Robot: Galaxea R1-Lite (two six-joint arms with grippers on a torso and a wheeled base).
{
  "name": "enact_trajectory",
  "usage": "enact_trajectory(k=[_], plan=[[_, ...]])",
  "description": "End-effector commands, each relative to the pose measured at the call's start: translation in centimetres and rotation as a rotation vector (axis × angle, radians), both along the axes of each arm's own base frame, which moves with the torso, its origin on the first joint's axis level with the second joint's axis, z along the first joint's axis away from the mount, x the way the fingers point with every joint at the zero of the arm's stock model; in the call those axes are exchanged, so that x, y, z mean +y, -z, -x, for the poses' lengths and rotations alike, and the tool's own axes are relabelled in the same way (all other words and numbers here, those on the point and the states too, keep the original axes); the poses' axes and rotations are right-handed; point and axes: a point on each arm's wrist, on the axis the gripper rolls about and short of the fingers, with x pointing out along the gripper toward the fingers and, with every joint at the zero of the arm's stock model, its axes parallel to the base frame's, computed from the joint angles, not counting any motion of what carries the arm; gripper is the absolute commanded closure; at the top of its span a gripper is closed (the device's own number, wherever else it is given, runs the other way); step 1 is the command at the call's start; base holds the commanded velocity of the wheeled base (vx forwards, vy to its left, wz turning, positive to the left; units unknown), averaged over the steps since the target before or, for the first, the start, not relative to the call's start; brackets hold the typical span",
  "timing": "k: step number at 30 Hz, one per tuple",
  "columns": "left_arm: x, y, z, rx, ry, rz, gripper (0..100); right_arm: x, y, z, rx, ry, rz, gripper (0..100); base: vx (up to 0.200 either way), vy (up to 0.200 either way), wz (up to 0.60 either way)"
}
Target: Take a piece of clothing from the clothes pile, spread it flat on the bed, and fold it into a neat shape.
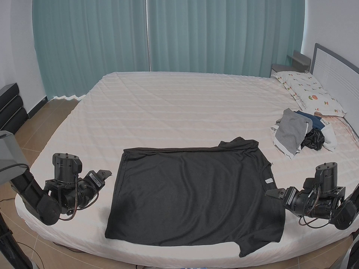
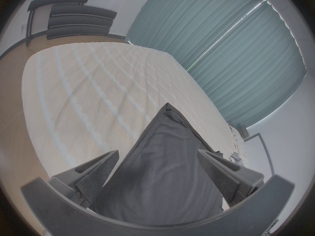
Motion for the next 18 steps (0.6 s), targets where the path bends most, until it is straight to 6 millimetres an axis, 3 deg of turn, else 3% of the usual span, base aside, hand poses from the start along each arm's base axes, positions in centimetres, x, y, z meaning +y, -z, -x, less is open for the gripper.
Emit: enact_trajectory(k=[1, 4, 11, 14, 18], plan=[[-0.3, -0.8, 2.4, 0.002, 0.032, 0.029, 0, 1.6, 2.1, -1.6, 0.045, -0.058, 0.005, 0, 0.0, 0.0, 0.0], [-0.6, 0.0, 2.7, 0.039, 0.051, 0.051, 0, 2.0, 3.1, -3.2, 0.019, -0.056, 0.011, 0, 0.0, 0.0, 0.0], [-0.5, 2.6, 3.2, 0.169, 0.049, 0.108, 0, 1.4, 5.1, -2.6, 0.052, -0.036, 0.049, 0, 0.0, 0.0, 0.0], [-0.5, 2.7, 3.5, 0.148, 0.056, 0.122, 0, 1.3, 5.6, -2.3, 0.064, -0.031, 0.057, 0, 0.0, 0.0, 0.0], [-0.5, 3.4, 3.4, 0.155, 0.059, 0.117, 0, 1.3, 6.7, -1.8, 0.094, -0.038, 0.071, 0, -0.2, 0.0, 0.0]])
